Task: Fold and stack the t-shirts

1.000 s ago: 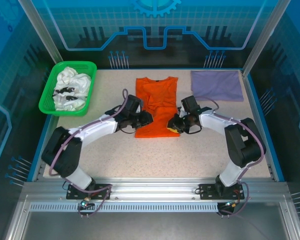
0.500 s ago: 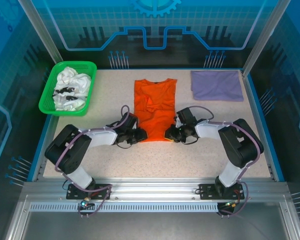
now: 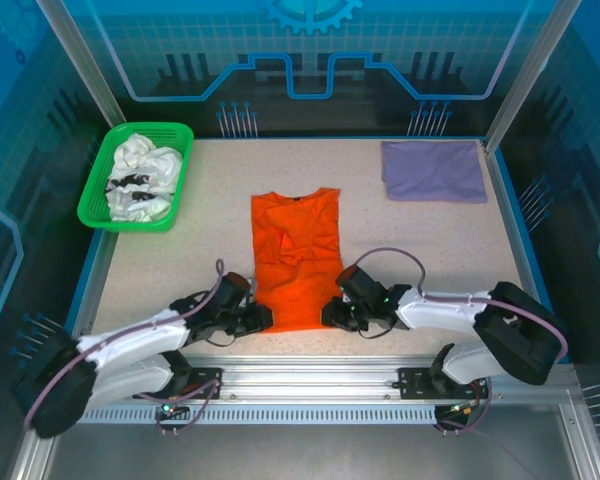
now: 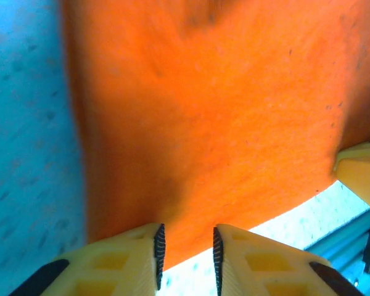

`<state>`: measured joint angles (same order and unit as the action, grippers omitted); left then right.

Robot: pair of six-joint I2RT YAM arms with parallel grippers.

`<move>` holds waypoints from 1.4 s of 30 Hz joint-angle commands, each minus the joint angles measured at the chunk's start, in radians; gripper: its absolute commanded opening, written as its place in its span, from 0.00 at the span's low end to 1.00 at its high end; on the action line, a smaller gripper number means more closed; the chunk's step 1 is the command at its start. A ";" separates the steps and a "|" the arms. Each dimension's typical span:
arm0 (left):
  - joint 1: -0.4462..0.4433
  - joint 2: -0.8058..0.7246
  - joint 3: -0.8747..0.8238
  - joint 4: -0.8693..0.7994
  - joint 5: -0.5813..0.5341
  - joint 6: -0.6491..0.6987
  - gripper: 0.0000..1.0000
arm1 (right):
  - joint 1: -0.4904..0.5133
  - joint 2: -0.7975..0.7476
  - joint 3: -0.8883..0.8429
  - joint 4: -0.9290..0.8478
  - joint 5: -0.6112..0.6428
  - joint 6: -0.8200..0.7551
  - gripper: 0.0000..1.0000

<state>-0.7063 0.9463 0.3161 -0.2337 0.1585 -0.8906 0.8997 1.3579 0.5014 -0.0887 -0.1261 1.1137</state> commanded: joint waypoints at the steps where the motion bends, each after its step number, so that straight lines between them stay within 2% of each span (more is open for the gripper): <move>1: -0.005 -0.209 0.064 -0.310 -0.103 -0.018 0.33 | 0.053 -0.066 0.008 -0.257 0.129 0.082 0.34; 3: -0.004 -0.294 0.126 -0.366 -0.130 -0.011 0.34 | 0.059 -0.139 0.044 -0.307 0.167 0.082 0.37; 5: -0.004 -0.305 0.181 -0.352 -0.125 -0.017 0.34 | 0.045 -0.200 0.078 -0.332 0.189 0.069 0.39; 9: -0.004 -0.119 0.279 -0.242 -0.062 0.021 0.33 | -0.066 -0.230 0.139 -0.341 0.150 -0.003 0.34; 14: -0.004 0.178 0.402 -0.065 0.002 0.079 0.37 | -0.239 -0.063 0.259 -0.342 0.010 -0.141 0.23; 20: -0.006 0.476 0.548 0.073 0.071 0.096 0.38 | -0.294 0.159 0.372 -0.280 -0.080 -0.196 0.14; 23: -0.005 0.596 0.587 0.103 0.049 0.126 0.43 | -0.325 0.240 0.412 -0.232 -0.101 -0.193 0.14; 26: 0.000 0.699 0.611 0.057 -0.058 0.178 0.44 | -0.371 0.328 0.429 -0.203 -0.130 -0.202 0.11; 28: 0.013 0.733 0.594 0.041 -0.112 0.172 0.44 | -0.400 0.369 0.427 -0.188 -0.149 -0.204 0.10; 30: 0.043 0.742 0.567 0.048 -0.103 0.132 0.45 | -0.420 0.397 0.415 -0.165 -0.167 -0.203 0.10; 34: 0.086 0.691 0.524 0.016 -0.201 0.067 0.48 | -0.448 0.430 0.398 -0.126 -0.208 -0.196 0.10; 42: 0.222 0.639 0.377 0.091 -0.198 -0.039 0.48 | -0.453 0.453 0.397 -0.124 -0.198 -0.186 0.11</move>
<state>-0.5304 1.5963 0.7601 -0.1127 0.0193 -0.8753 0.4637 1.7729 0.9127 -0.1967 -0.3389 0.9264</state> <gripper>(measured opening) 0.478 0.111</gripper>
